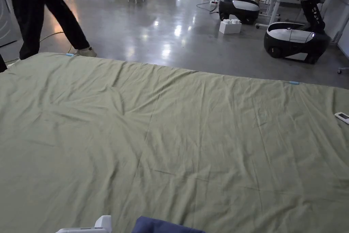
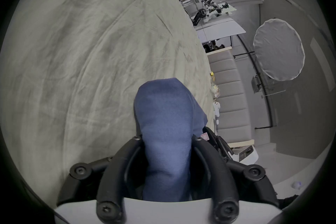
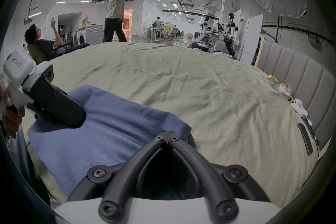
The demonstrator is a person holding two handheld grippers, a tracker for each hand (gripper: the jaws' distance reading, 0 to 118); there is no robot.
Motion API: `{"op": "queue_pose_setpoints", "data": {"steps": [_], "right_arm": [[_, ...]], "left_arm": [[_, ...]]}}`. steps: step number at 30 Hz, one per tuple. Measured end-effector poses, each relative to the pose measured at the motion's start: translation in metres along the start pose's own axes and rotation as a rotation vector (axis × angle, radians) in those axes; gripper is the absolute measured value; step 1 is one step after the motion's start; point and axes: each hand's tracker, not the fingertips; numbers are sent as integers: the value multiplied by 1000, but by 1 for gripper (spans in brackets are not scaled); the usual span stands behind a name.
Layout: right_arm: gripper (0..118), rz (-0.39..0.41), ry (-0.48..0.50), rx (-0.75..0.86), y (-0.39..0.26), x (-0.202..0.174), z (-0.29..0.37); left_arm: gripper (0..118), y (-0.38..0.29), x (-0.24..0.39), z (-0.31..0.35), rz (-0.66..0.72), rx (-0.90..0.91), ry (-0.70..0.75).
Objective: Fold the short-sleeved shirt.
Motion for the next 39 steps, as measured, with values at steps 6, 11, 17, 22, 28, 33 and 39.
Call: {"op": "queue_pose_setpoints", "data": {"steps": [6, 11, 17, 22, 28, 33, 39], "right_arm": [[1, 8, 11, 13, 0, 2, 2], [1, -66, 14, 31, 20, 17, 12], [1, -128, -30, 107, 69, 55, 20], [1, -127, -83, 217, 115, 90, 27], [1, -103, -130, 332, 159, 119, 45], [1, -115, -154, 380, 175, 133, 58], [1, -113, -167, 385, 174, 136, 63]], "left_arm": [[26, -2, 8, 11, 8, 32, -33], [25, 5, 25, 35, -21, 50, -80], [25, 34, 25, 99, -62, 70, -62], [25, 69, 23, 170, -101, 117, -3], [25, 116, 17, 245, -146, 161, 142], [25, 148, 12, 295, -113, 190, 283], [25, 167, 6, 314, -116, 177, 526]]}}
